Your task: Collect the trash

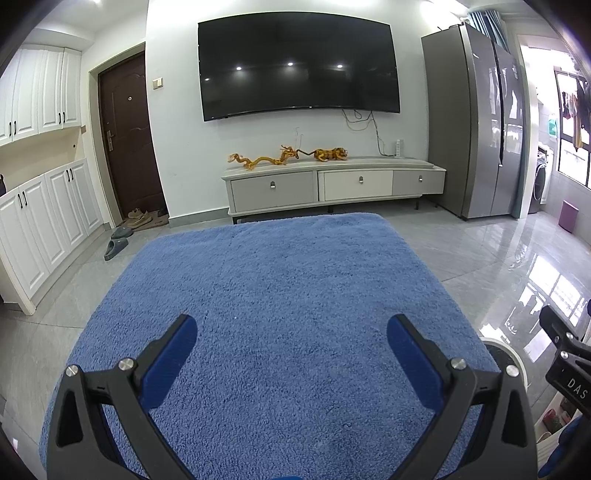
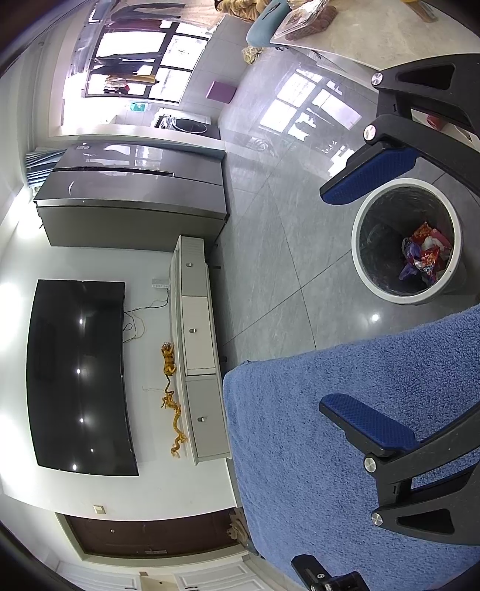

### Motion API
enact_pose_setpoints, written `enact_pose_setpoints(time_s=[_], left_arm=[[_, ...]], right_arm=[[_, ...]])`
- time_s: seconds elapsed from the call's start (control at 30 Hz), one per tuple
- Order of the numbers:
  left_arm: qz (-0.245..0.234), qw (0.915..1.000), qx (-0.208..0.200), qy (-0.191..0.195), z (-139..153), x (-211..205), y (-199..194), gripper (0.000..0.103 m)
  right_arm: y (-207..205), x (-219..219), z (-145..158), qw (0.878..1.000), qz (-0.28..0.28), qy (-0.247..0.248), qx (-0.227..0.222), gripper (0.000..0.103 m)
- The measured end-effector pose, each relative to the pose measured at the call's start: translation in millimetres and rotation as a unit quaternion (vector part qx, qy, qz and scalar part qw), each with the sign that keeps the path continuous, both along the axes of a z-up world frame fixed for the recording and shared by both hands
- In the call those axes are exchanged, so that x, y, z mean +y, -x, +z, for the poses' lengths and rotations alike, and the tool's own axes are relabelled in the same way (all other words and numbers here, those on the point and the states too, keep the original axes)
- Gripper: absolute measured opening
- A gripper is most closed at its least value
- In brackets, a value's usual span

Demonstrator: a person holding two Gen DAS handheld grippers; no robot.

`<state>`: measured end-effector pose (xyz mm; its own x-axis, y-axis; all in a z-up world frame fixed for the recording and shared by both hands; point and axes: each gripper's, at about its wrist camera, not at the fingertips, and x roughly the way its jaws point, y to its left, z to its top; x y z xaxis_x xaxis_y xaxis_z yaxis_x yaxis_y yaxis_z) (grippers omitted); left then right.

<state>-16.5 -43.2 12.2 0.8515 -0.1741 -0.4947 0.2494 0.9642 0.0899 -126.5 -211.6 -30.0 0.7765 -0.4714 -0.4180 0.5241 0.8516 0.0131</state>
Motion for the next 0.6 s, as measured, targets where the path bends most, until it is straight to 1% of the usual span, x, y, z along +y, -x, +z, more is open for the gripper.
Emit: enact_pose_setpoints(time_s=[0.6], left_arm=[[-0.004, 1.0, 0.0, 0.001, -3.0, -1.9, 3.9, 0.103]], right_arm=[[4.8, 1.4, -1.3, 1.0, -0.006, 0.004, -0.008, 0.103]])
